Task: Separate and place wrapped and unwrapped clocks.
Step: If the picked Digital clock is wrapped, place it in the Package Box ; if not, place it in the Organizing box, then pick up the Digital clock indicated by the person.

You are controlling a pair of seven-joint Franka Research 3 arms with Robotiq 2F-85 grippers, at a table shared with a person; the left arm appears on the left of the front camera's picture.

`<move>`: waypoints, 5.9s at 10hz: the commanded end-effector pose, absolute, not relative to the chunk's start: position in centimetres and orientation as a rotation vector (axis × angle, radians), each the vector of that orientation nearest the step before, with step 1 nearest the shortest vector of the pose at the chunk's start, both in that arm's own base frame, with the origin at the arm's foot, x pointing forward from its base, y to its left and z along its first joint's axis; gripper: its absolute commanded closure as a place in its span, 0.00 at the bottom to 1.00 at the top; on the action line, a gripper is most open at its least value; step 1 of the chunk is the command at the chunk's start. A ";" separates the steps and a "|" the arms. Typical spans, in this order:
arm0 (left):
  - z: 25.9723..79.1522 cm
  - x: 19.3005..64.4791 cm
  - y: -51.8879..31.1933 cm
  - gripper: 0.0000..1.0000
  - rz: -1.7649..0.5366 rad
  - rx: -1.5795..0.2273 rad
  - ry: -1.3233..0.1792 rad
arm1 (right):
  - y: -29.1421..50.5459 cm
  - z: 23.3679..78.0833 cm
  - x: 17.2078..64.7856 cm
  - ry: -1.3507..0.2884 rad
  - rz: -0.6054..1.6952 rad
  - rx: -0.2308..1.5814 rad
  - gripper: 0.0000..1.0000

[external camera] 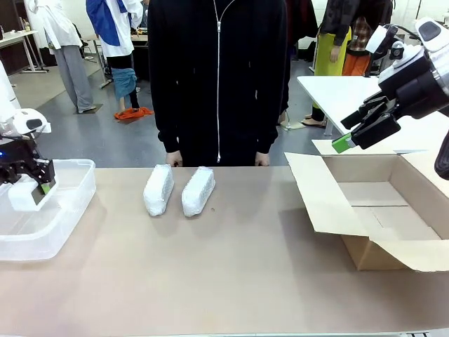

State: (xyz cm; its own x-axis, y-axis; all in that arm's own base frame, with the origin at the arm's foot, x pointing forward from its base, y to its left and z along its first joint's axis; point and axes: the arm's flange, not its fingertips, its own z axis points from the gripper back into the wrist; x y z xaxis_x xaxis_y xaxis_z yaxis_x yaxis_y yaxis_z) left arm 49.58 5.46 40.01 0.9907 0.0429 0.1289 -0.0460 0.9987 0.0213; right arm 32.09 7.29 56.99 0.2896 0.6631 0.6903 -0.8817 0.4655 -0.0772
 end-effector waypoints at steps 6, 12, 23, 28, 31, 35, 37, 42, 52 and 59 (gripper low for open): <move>37.6 53.0 6.2 0.49 0.105 0.018 -0.153 | 7.3 56.7 32.1 -0.735 1.071 0.376 0.00; 34.7 54.3 6.1 0.00 0.104 0.081 -0.061 | 7.3 56.7 32.1 -0.735 1.071 0.376 0.00; 46.2 45.9 6.9 0.00 0.077 0.035 -0.002 | 7.3 56.7 32.1 -0.735 1.071 0.376 0.00; 52.5 43.4 8.0 0.00 0.065 0.014 -0.105 | 7.3 56.7 32.1 -0.735 1.071 0.376 0.00; 54.1 42.4 7.6 0.00 0.044 0.009 -0.162 | 7.3 56.7 32.1 -0.735 1.071 0.376 0.00; 54.6 42.7 7.6 0.00 0.056 0.034 -0.139 | 7.3 56.7 32.1 -0.735 1.071 0.376 0.00; 54.6 42.7 7.6 0.00 0.056 0.034 -0.139 | 7.3 56.7 32.1 -0.735 1.071 0.376 0.00; 54.6 42.7 7.6 0.00 0.056 0.034 -0.139 | 7.3 56.7 32.1 -0.735 1.071 0.376 0.00; 58.1 43.6 -0.5 0.00 -0.350 -0.165 -0.309 | 7.3 56.7 32.1 -0.735 1.071 0.376 0.00; 61.3 36.9 -9.2 0.00 -1.002 -0.565 -0.501 | 7.3 56.7 32.1 -0.735 1.071 0.376 0.00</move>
State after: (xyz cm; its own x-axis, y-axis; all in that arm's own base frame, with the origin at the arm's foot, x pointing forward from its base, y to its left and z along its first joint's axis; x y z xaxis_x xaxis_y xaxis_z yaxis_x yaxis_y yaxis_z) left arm 36.59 -10.24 62.69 0.4818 -0.6266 0.6126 0.8604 0.4705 -0.1955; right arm 32.09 7.32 56.96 0.2897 0.6639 0.6894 -0.8820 0.4649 -0.0770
